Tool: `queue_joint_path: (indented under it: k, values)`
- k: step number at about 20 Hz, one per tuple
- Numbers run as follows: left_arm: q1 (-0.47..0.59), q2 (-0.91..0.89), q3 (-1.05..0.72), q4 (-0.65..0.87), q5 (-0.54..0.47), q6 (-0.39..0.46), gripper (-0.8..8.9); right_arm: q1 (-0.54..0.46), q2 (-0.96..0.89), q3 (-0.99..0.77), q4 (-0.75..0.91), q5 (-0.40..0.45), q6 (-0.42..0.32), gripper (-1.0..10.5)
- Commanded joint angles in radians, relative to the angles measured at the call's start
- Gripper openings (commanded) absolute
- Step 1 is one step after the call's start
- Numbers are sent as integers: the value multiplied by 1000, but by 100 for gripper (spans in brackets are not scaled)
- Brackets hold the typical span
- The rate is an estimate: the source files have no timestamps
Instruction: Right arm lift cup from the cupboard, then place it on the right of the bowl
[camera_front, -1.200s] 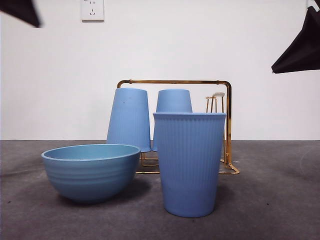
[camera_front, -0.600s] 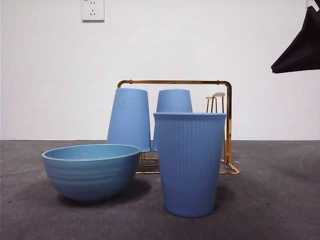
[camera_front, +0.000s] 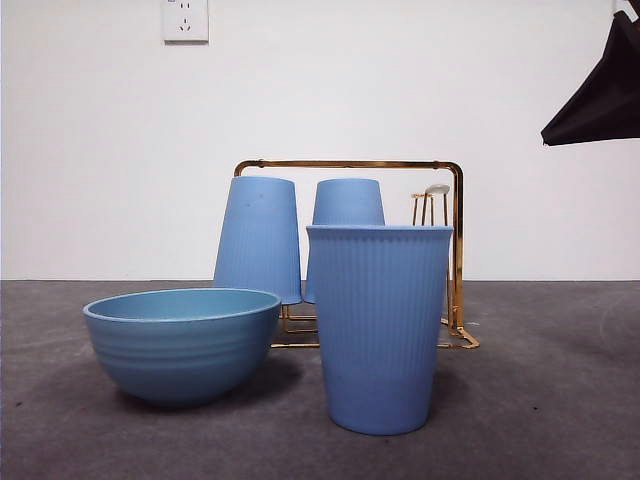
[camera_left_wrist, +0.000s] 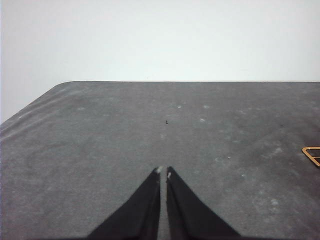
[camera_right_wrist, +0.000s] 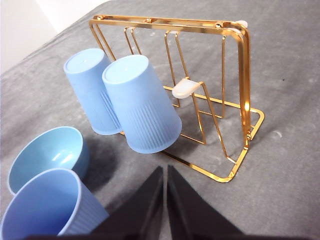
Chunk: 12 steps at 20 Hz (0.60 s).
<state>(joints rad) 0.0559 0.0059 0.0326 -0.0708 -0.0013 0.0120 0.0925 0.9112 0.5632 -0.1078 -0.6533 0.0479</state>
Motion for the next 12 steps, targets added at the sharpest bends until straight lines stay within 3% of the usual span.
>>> queue_joint_path:
  k: [1, 3, 4, 9, 12]
  values:
    - [1, -1, -20, 13, 0, -1, 28, 3, 8, 16, 9, 0, -8, 15]
    - [1, -1, -20, 13, 0, -2, 28, 8, 0, 15, 3, 21, -37, 15]
    - [1, -1, -20, 13, 0, -2, 28, 13, -37, 14, -13, 64, -113, 15]
    - [1, -1, -20, 12, 0, -2, 28, 47, -386, -163, 23, 605, -251, 15]
    - [1, -1, -20, 12, 0, -2, 28, 46, -665, -349, 54, 756, -251, 15]
